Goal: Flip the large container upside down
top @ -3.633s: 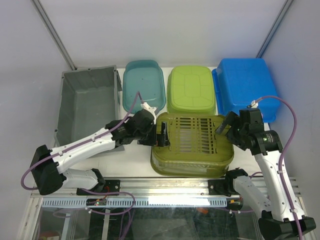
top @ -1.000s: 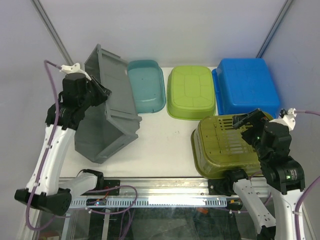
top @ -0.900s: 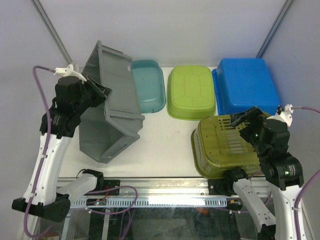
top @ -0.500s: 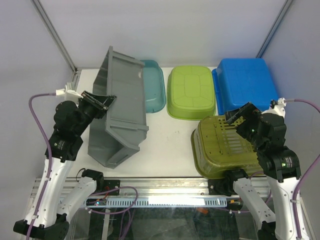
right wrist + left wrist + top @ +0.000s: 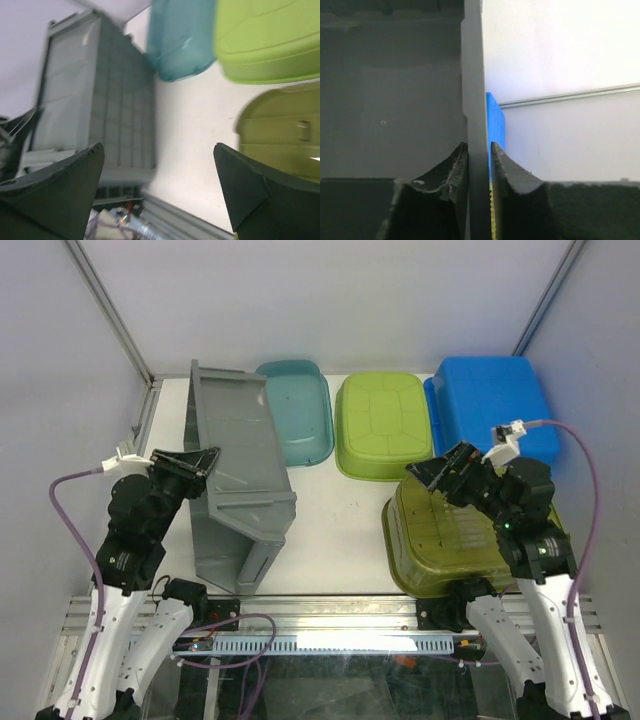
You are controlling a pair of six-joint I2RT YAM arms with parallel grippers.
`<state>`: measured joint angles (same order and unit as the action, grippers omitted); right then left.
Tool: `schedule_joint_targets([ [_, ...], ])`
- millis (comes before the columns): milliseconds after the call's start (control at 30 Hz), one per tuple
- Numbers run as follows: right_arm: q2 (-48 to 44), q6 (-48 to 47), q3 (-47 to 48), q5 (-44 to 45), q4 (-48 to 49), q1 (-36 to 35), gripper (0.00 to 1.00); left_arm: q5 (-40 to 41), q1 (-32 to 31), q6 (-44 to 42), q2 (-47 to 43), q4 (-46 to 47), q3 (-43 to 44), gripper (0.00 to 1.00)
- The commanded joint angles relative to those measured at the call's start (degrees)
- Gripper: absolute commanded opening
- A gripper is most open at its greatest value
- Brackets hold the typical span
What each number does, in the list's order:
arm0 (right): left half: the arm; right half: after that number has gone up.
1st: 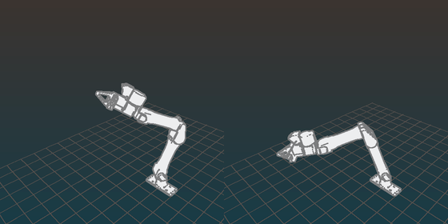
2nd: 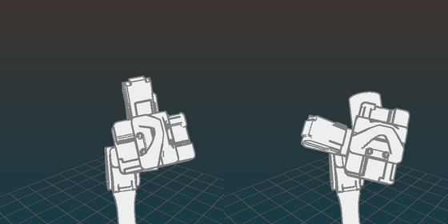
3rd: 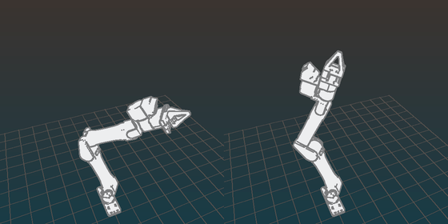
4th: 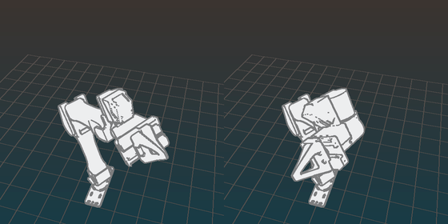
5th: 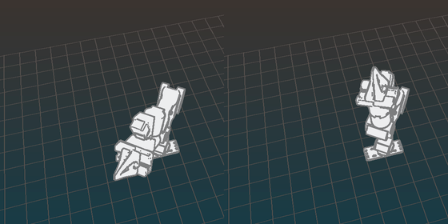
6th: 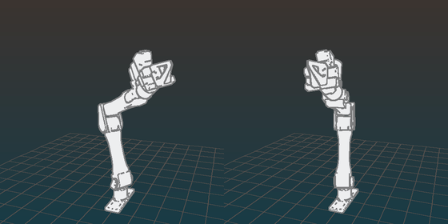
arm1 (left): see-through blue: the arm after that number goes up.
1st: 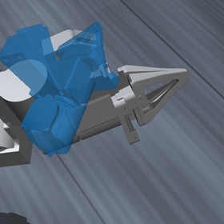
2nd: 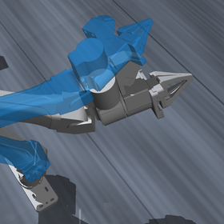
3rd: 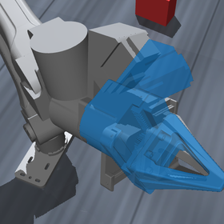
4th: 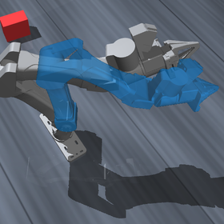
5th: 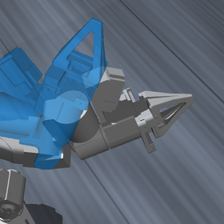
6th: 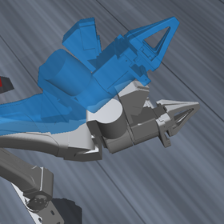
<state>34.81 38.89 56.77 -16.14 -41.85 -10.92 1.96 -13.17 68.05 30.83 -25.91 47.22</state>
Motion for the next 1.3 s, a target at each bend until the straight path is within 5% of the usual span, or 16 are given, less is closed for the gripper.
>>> schedule_joint_targets([
  [0,1.84,9.45,-8.13,-22.39,25.23,-0.98,0.94,8.66,-0.10,0.63,-3.96,0.96,3.75,0.35],
  [100,3.14,14.29,-10.64,-21.14,34.28,-6.21,0.94,12.18,-0.13,-1.46,-4.64,-6.81,5.50,0.64],
  [267,11.66,11.66,-7.12,-9.75,37.39,-25.91,0.95,21.27,-0.15,-5.54,-4.78,-21.46,11.45,0.81],
  [367,21.49,9.44,-2.72,-3.26,37.58,-38.27,0.95,24.55,-0.16,-9.23,-3.22,-27.29,15.52,0.83],
  [467,30.45,9.12,2.73,-1.15,35.46,-42.83,0.95,27.36,-0.16,-10.76,-0.77,-33.65,18.48,0.84],
  [667,40.08,9.35,10.26,-3.49,37.25,-44.34,0.83,28.02,-0.17,-12.12,1.35,-40.44,19.35,0.85],
  [1100,56.03,16.67,20.59,-13.09,43.98,-45.41,0.69,27.96,-0.10,-13.40,1.08,-40.28,17.72,0.85],
  [1267,59.57,16.92,24.24,-17.59,46.18,-46.18,0.51,27.36,-0.11,-15.07,1.66,-39.86,17.38,0.84],
])
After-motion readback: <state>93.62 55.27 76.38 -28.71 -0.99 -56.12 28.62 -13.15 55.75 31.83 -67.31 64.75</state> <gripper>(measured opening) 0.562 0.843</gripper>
